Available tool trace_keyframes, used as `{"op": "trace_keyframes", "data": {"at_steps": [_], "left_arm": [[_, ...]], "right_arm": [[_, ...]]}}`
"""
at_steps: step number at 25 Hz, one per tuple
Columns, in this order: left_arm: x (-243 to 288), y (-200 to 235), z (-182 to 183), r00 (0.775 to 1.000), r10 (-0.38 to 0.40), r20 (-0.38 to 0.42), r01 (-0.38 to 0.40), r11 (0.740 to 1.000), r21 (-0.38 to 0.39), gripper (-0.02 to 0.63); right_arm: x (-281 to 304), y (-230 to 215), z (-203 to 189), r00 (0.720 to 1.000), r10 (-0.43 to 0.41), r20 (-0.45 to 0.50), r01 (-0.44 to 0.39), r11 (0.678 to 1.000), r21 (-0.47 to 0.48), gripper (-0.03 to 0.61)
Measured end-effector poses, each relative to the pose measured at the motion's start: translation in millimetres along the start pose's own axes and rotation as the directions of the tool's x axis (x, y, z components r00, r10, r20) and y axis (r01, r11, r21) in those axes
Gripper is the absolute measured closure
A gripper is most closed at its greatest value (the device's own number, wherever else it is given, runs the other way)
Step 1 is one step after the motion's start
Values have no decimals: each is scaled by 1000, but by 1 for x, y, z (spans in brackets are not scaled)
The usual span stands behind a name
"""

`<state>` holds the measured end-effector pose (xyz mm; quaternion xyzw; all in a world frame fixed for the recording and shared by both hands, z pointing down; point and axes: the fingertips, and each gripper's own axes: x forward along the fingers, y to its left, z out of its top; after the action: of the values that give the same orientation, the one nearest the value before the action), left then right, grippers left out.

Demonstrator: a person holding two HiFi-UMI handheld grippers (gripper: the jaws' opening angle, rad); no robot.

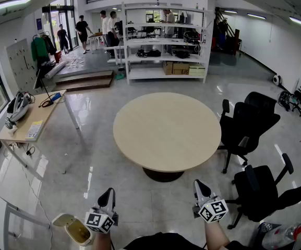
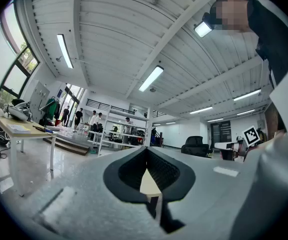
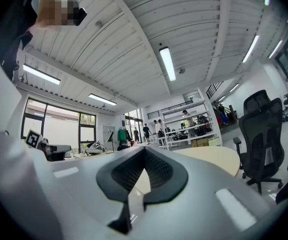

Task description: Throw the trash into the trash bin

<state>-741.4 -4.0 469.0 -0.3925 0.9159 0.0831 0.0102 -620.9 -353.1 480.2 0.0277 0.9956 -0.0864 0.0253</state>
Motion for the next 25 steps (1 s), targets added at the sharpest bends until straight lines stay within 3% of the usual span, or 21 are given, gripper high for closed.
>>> {"op": "trace_keyframes", "data": {"at_steps": [12,16,25], "left_arm": [[-4,5,10,999,39,8,-39,999,19,611],[9,-11,5,1000,14,0,-14,1000,8,611],[60,-70,-6,994,-110,-1,110,994,-12,611]], "right_arm": [[16,-1,5,999,35,20,-35,999,21,575],[3,-14,6,999,35,40,-38,996,81,574],[-50,-82,17,993,-102,60,99,994,41,574]]}}
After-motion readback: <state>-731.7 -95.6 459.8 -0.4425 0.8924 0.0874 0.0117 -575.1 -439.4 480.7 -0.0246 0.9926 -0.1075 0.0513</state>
